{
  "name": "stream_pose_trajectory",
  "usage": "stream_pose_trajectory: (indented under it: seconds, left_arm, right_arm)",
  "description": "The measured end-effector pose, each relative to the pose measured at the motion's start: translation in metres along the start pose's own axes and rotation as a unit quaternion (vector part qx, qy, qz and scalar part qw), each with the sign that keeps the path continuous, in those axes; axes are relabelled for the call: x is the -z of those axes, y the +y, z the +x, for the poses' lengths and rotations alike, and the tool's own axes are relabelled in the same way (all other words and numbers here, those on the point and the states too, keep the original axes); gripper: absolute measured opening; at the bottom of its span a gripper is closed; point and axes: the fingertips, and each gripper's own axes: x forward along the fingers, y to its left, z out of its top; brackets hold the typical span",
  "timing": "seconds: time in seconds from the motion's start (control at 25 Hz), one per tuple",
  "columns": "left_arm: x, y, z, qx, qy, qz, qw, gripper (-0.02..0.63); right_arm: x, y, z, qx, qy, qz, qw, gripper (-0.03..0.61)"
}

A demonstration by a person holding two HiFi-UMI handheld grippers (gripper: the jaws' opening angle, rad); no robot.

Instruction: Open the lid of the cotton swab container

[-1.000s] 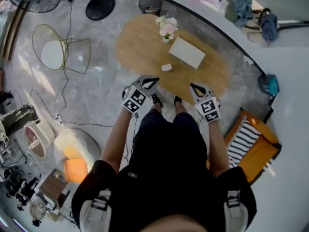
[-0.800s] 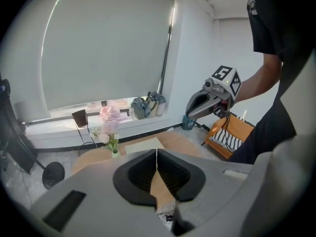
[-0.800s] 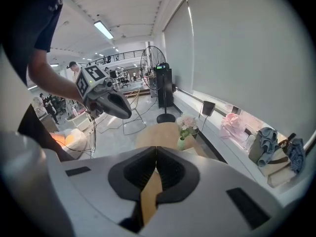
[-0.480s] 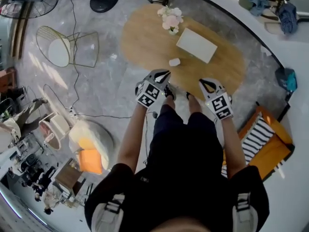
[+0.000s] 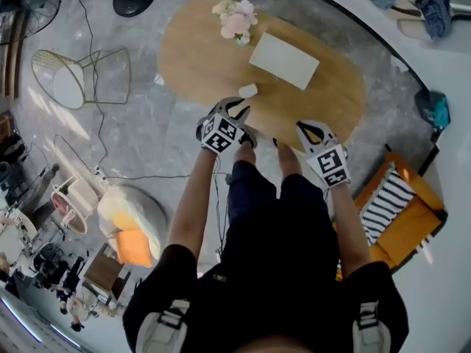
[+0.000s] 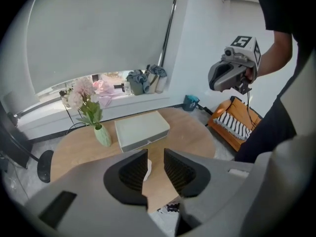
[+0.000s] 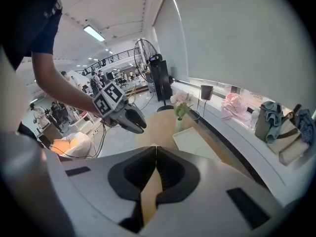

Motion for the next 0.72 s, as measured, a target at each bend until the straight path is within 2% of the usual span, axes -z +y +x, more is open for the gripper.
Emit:
stream_pose_trajectory:
  seconds: [0.32, 0.52, 0.72]
  left_arm:
    - [0.042, 0.005, 0.077, 0.006, 0.073, 0.047, 0.9962, 0.178]
    - [0.068, 0.016, 0.114, 0.002, 0.115, 0.07, 0.9909, 0.23]
    - [0.095, 0.023, 0.144, 0.003, 0.142, 0.065, 0.9878, 0.247]
  right_arm:
    - [0.031, 0.005, 0.002, -0.003, 0.023, -0.009, 1.0, -0.005]
    - [0.052, 0.007, 0.009, -0.005, 0.038, -0.011, 0.999, -0.005]
    - [0.071, 0.008, 0.013, -0.003, 0.053, 0.002, 0.999, -0.004]
